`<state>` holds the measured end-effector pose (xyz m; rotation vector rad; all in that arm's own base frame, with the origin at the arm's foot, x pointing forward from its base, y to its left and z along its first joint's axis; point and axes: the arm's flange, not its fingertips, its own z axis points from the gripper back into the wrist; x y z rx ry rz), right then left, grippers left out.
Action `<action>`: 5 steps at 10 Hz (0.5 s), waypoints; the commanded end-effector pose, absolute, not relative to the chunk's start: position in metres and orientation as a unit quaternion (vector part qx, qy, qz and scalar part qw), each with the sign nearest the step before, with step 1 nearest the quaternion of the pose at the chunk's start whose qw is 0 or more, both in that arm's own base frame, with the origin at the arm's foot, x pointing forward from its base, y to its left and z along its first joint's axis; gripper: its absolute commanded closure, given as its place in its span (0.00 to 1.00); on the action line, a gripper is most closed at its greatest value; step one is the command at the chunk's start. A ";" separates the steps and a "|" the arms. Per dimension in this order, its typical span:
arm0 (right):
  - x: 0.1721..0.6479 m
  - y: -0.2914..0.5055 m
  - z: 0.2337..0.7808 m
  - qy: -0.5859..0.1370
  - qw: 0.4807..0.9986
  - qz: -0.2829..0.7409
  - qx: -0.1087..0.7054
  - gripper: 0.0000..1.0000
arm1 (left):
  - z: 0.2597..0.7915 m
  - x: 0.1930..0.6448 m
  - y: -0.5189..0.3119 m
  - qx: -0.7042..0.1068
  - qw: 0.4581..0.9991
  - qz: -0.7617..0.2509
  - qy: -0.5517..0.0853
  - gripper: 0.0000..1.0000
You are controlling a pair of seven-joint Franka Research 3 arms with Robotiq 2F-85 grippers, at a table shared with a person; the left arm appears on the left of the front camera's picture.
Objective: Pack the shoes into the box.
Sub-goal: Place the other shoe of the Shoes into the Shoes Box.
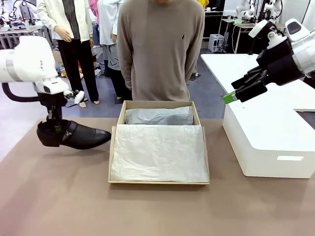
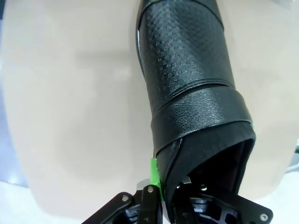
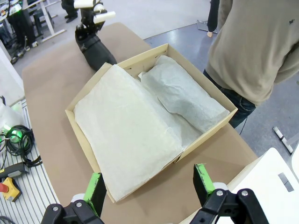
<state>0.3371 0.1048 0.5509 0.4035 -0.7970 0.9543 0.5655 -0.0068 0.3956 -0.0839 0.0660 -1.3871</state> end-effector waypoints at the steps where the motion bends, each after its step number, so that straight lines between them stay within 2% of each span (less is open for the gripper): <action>1: 0.339 0.105 0.550 -0.374 0.789 0.446 0.196 0.00 | 0.430 0.575 0.001 -0.043 0.803 -0.594 0.039 1.00; 5: 0.339 0.105 0.550 -0.374 0.789 0.446 0.196 0.00 | 0.480 0.584 -0.003 -0.091 0.892 -0.441 0.049 1.00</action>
